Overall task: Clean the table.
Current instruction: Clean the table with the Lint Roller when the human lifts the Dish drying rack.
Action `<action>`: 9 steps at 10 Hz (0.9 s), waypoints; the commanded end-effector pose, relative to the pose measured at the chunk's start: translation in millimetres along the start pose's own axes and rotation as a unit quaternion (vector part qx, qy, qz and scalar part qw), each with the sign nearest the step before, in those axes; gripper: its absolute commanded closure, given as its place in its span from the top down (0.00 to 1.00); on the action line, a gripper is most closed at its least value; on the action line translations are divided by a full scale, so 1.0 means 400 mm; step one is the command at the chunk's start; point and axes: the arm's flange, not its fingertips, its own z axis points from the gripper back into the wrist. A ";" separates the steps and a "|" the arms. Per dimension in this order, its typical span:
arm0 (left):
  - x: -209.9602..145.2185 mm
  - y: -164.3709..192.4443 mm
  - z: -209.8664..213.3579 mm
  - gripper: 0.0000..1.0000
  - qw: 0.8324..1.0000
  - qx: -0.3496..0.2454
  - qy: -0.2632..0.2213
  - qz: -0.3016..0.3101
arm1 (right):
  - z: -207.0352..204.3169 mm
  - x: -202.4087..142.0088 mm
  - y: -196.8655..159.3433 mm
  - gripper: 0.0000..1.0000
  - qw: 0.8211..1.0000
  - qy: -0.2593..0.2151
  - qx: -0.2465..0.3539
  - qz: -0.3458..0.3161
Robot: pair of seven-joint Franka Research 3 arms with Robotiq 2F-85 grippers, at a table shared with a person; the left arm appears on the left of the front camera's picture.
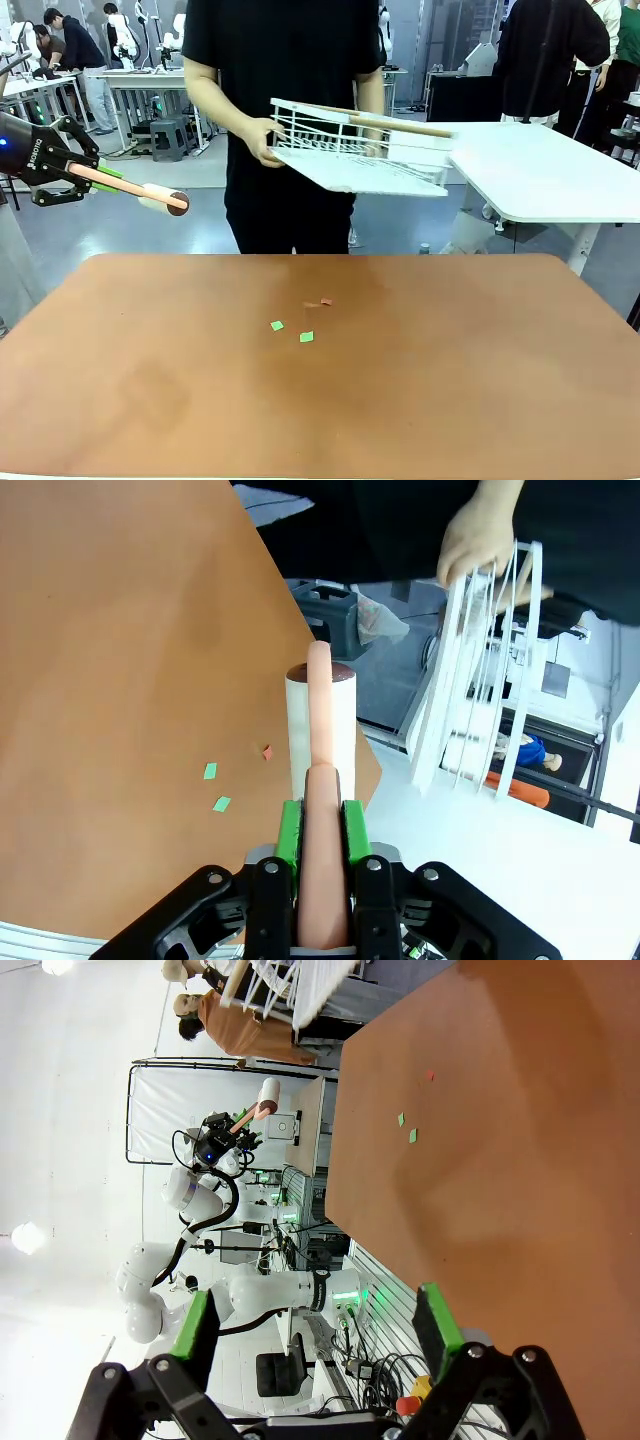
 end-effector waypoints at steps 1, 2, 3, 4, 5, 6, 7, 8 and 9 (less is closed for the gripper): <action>-0.017 -0.052 0.030 0.21 0.996 0.026 0.026 -0.081 | -0.001 -0.002 0.006 1.00 1.000 -0.003 0.007 0.007; -0.019 -0.113 0.039 0.21 0.983 0.063 0.038 -0.170 | -0.001 -0.002 0.006 1.00 1.000 -0.003 0.007 0.007; -0.020 -0.171 0.023 0.21 0.959 0.123 0.063 -0.249 | -0.001 -0.002 0.006 1.00 1.000 -0.003 0.007 0.007; -0.016 -0.197 -0.020 0.21 0.930 0.171 0.107 -0.308 | -0.001 -0.002 0.006 1.00 1.000 -0.003 0.007 0.007; -0.009 -0.182 -0.090 0.21 0.899 0.200 0.150 -0.360 | -0.001 -0.002 0.006 1.00 1.000 -0.003 0.007 0.007; -0.002 -0.150 -0.159 0.21 0.866 0.226 0.179 -0.408 | -0.001 -0.002 0.006 1.00 1.000 -0.003 0.007 0.007; 0.000 -0.133 -0.217 0.21 0.858 0.223 0.205 -0.414 | -0.001 -0.002 0.006 1.00 1.000 -0.003 0.007 0.007; -0.006 -0.110 -0.247 0.21 0.856 0.224 0.226 -0.407 | -0.001 -0.002 0.006 1.00 1.000 -0.003 0.007 0.007; -0.015 -0.088 -0.261 0.21 0.854 0.220 0.241 -0.404 | -0.001 -0.002 0.006 1.00 1.000 -0.003 0.007 0.007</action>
